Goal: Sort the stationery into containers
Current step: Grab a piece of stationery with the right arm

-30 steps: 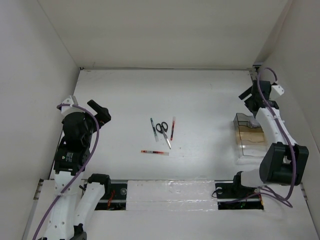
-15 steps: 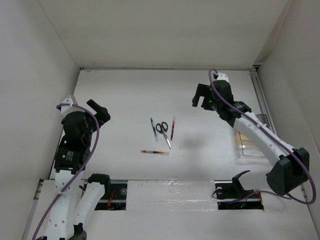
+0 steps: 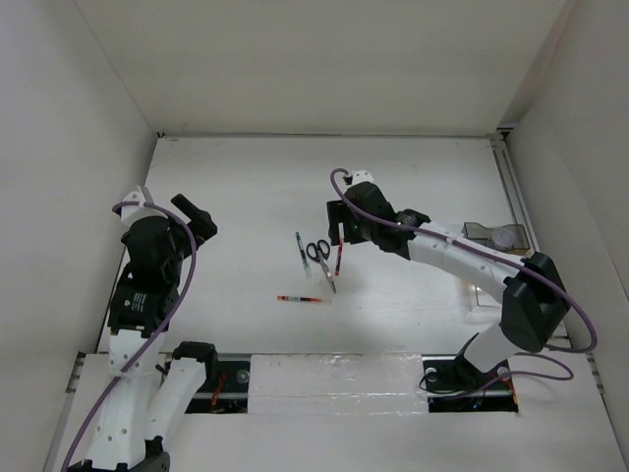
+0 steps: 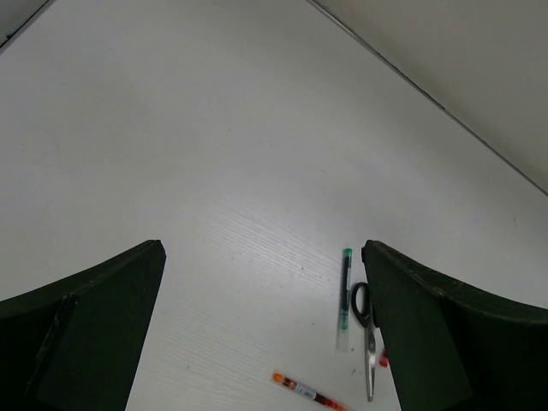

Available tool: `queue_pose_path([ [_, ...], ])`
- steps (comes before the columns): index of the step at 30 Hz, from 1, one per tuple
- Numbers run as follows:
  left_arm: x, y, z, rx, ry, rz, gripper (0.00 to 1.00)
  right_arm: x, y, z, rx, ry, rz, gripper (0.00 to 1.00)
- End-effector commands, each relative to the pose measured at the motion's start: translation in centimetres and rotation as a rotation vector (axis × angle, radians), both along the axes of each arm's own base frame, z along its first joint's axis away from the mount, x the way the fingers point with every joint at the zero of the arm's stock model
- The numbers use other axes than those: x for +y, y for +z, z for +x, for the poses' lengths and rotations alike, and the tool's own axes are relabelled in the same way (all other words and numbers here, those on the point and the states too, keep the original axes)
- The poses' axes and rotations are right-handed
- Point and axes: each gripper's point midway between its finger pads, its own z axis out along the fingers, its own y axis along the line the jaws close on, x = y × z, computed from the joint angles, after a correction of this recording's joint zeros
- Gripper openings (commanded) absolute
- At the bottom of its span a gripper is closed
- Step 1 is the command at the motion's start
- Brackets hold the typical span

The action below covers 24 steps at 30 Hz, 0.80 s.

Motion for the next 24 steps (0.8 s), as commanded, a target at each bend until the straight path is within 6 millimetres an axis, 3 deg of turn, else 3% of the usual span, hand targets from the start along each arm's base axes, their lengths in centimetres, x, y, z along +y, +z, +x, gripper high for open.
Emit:
queue_pose_path([
  [1,0.2,0.2,0.3,-0.016,0.017,-0.004,1.0,2.3,2.6,1.7,-0.093,0.022,0.034,0.79],
  [3,0.2,0.0,0.4,-0.007,0.018,-0.003,1.0,1.1,1.5,2.4,-0.073,-0.068,-0.016,0.79],
  [4,0.2,0.0,0.4,-0.007,0.018,-0.003,1.0,1.1,1.7,2.8,-0.071,-0.095,-0.02,0.76],
  [5,0.2,0.0,0.4,-0.007,0.018,-0.003,1.0,1.3,0.2,3.0,-0.039,-0.102,-0.042,0.75],
  [8,0.2,0.0,0.4,-0.007,0.018,-0.003,1.0,1.2,-1.4,3.9,-0.007,-0.155,-0.063,0.7],
  [14,0.2,0.2,0.3,-0.016,0.017,-0.004,1.0,-0.1,-2.8,4.9,0.007,-0.235,-0.07,0.68],
  [18,0.1,0.4,0.1,-0.025,0.009,-0.009,1.0,0.1,-3.5,4.8,0.02,-0.234,-0.066,0.66],
  [24,0.1,0.8,-0.2,-0.043,0.009,-0.011,1.0,0.2,-6.6,3.8,0.083,-0.231,-0.064,0.6],
])
